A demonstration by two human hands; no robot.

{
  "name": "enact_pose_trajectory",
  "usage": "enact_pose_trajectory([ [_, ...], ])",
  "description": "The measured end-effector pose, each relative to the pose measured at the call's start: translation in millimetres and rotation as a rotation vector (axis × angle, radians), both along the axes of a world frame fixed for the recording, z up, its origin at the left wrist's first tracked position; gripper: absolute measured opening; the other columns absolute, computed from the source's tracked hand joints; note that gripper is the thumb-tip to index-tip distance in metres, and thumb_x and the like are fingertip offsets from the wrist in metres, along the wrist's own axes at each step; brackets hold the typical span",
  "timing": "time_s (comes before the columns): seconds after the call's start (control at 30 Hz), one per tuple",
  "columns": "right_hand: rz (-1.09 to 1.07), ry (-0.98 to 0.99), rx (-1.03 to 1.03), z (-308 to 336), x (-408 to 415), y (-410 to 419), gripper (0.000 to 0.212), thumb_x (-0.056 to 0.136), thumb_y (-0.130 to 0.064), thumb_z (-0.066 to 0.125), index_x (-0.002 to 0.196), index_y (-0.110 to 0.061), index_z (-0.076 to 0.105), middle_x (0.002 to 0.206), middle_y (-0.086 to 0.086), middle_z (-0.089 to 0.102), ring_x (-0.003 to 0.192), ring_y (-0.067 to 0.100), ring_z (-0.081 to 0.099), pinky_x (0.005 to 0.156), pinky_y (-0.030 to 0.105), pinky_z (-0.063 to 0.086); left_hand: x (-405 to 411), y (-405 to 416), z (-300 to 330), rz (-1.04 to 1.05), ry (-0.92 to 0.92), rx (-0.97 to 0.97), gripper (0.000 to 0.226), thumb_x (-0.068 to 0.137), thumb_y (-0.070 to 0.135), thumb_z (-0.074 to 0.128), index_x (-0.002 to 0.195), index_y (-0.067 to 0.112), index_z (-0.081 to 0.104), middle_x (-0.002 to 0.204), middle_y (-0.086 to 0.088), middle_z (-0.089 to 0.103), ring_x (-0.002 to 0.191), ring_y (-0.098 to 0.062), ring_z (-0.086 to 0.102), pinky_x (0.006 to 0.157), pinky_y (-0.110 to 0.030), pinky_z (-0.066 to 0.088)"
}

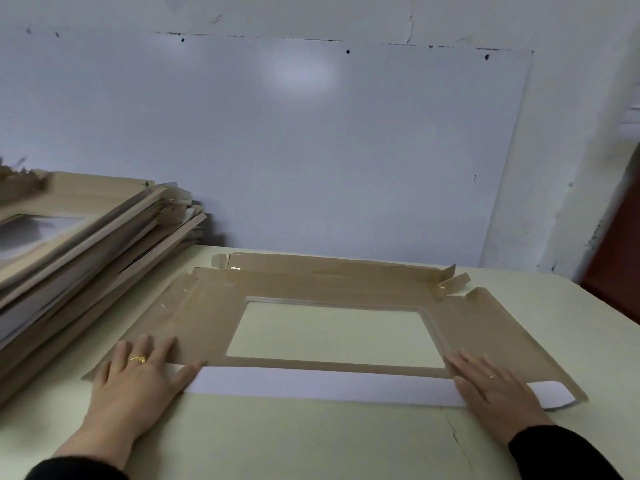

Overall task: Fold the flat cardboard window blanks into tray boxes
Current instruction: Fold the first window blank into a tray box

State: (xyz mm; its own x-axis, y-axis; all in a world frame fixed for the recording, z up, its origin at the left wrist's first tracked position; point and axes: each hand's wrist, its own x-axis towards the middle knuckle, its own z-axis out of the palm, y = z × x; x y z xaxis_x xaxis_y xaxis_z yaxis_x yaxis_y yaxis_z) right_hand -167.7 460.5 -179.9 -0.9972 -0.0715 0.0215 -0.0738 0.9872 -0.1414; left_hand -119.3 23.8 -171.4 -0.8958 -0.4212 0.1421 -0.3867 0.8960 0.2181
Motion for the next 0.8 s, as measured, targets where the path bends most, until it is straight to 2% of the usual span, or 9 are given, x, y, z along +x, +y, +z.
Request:
enact_pose_trajectory([
  [0.13, -0.172, 0.003, 0.034, 2, 0, 14, 0.048, 0.099, -0.043, 0.016, 0.146, -0.037, 0.006, 0.156, -0.01, 0.001, 0.143, 0.012, 0.007, 0.114, 0.029, 0.011, -1, 0, 0, 0.075, -0.047, 0.036, 0.071, 0.082, 0.073, 0.031, 0.143, 0.041, 0.014, 0.154, 0.008, 0.012, 0.142, -0.022, 0.005, 0.113, -0.036, 0.01],
  [0.27, -0.347, 0.087, 0.164, 13, 6, 4, 0.047, 0.098, -0.042, 0.021, 0.143, -0.028, 0.022, 0.152, -0.004, 0.025, 0.138, 0.016, 0.024, 0.11, 0.032, 0.018, -1, 0, 1, 0.142, -0.04, 0.008, 0.07, 0.076, 0.08, 0.033, 0.135, 0.043, 0.027, 0.151, 0.005, 0.021, 0.139, -0.026, 0.011, 0.112, -0.039, 0.013],
  [0.33, -0.199, 0.332, 0.204, 20, 11, -8, 0.036, 0.093, -0.026, 0.033, 0.123, -0.018, 0.05, 0.124, 0.004, 0.057, 0.114, 0.026, 0.053, 0.097, 0.042, 0.035, -1, 3, -1, 0.142, -0.008, -0.027, 0.059, 0.076, 0.077, 0.037, 0.124, 0.041, 0.039, 0.142, 0.003, 0.03, 0.135, -0.025, 0.014, 0.111, -0.039, 0.013],
  [0.4, 0.127, 0.583, -0.042, 18, 15, -25, 0.018, 0.081, -0.012, 0.055, 0.095, -0.011, 0.066, 0.093, 0.004, 0.066, 0.085, 0.031, 0.063, 0.078, 0.043, 0.047, -3, 6, -2, 0.094, 0.042, -0.065, 0.048, 0.081, 0.069, 0.041, 0.12, 0.04, 0.045, 0.135, 0.006, 0.036, 0.132, -0.02, 0.015, 0.109, -0.037, 0.013],
  [0.5, 0.402, 0.19, -0.222, 19, 22, -53, 0.031, 0.085, -0.029, 0.063, 0.115, -0.022, 0.056, 0.115, -0.014, 0.052, 0.11, 0.007, 0.048, 0.094, 0.018, 0.034, -5, 13, -3, 0.001, 0.047, -0.065, 0.039, 0.091, 0.054, 0.04, 0.126, 0.038, 0.043, 0.137, 0.008, 0.039, 0.134, -0.017, 0.019, 0.106, -0.033, 0.017],
  [0.57, 0.45, 0.183, -0.127, 18, 19, -62, 0.031, 0.086, -0.036, 0.061, 0.114, -0.026, 0.055, 0.113, -0.019, 0.051, 0.107, -0.001, 0.047, 0.087, 0.009, 0.034, -4, 19, -1, -0.096, 0.124, -0.059, 0.032, 0.094, 0.039, 0.043, 0.125, 0.033, 0.05, 0.134, 0.005, 0.045, 0.13, -0.021, 0.033, 0.102, -0.034, 0.025],
  [0.63, 0.481, 0.327, -0.061, 23, 22, -72, 0.02, 0.071, -0.031, 0.074, 0.088, -0.022, 0.069, 0.089, -0.014, 0.063, 0.08, 0.001, 0.06, 0.063, 0.009, 0.044, 0, 29, 1, -0.265, 0.299, -0.041, 0.029, 0.093, 0.028, 0.044, 0.113, 0.021, 0.064, 0.12, -0.003, 0.06, 0.11, -0.029, 0.053, 0.089, -0.037, 0.04],
  [0.7, 0.511, 0.564, 0.061, 19, 21, -75, 0.011, 0.067, -0.024, 0.063, 0.062, -0.016, 0.069, 0.064, -0.01, 0.062, 0.056, 0.007, 0.06, 0.043, 0.014, 0.043, 4, 52, 10, -0.472, 0.378, -0.064, 0.046, 0.091, 0.041, 0.035, 0.098, 0.015, 0.072, 0.101, -0.006, 0.068, 0.089, -0.027, 0.065, 0.075, -0.032, 0.051],
  [0.8, 0.508, 0.766, 0.136, 16, 21, -78, 0.031, 0.076, -0.012, 0.04, 0.057, -0.014, 0.065, 0.053, -0.007, 0.054, 0.047, 0.012, 0.055, 0.036, 0.017, 0.038, 8, 94, 17, -0.703, 0.382, -0.199, 0.056, 0.088, 0.057, 0.028, 0.092, 0.022, 0.072, 0.095, 0.002, 0.069, 0.082, -0.014, 0.067, 0.071, -0.022, 0.047],
])
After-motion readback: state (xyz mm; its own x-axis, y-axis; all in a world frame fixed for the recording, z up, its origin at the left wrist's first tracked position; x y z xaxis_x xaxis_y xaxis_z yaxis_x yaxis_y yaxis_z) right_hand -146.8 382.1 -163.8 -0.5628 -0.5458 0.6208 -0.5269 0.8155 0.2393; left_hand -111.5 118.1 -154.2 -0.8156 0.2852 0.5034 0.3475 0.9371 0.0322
